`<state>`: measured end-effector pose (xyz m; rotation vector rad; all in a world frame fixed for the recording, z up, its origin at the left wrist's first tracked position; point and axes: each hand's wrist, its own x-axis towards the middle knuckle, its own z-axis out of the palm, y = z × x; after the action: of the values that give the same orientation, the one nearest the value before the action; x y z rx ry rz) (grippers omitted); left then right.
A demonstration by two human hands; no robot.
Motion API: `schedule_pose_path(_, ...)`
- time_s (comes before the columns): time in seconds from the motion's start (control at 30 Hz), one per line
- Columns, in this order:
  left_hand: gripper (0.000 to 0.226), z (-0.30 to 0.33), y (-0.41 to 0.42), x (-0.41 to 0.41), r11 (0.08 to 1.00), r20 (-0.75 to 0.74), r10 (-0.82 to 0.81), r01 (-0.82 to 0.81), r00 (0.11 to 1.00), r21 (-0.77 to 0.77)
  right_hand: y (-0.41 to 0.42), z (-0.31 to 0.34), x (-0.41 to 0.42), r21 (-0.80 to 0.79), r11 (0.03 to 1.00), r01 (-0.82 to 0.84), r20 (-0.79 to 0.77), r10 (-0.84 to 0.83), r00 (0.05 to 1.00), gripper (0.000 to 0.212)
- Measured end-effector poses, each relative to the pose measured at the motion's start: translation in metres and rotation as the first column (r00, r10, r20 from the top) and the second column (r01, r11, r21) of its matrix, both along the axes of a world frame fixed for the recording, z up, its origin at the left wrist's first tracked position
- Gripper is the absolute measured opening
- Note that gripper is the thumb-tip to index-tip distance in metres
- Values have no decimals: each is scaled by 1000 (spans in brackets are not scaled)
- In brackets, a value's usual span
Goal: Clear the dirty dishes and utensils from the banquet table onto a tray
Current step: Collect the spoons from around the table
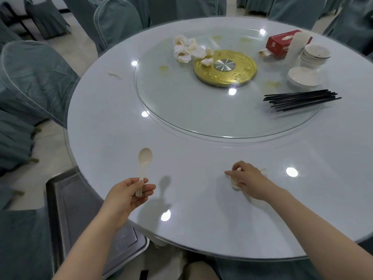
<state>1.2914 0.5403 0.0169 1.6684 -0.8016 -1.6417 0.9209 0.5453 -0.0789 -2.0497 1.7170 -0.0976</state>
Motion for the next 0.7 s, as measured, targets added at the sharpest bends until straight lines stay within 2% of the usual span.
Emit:
schedule_pose_path(0.07,13,0,0,7,1000,2,9,-9,1000,-3,-4,4,0,59,996,-61,-31,62,998,37)
schedule_pose_path(0.13,14,-1,1,12,1000,0,15,-15,1000,-5,-8,7,4,51,990,-129,-170,136,976,33)
schedule_pose_path(0.2,14,-1,4,17,1000,-4,21,-21,1000,-7,-12,12,10,32,991,-128,-276,131,952,28)
schedule_pose_path(0.27,14,-1,7,21,999,-8,32,-32,999,-11,-16,16,22,17,995,-97,-288,98,953,18)
schedule_pose_path(0.33,14,2,10,28,999,-5,51,-51,999,-16,-19,18,37,28,999,-27,-183,31,983,7)
schedule_pose_path(0.43,14,10,13,40,996,11,79,-79,997,-33,-24,22,63,102,985,137,110,-148,983,15)
schedule_pose_path(0.53,13,24,12,58,992,53,89,-84,995,-93,-32,29,93,94,986,135,188,-150,971,23)
schedule_pose_path(0.7,12,49,13,101,968,87,153,-132,984,-211,-41,52,158,4,995,103,314,-99,944,13)
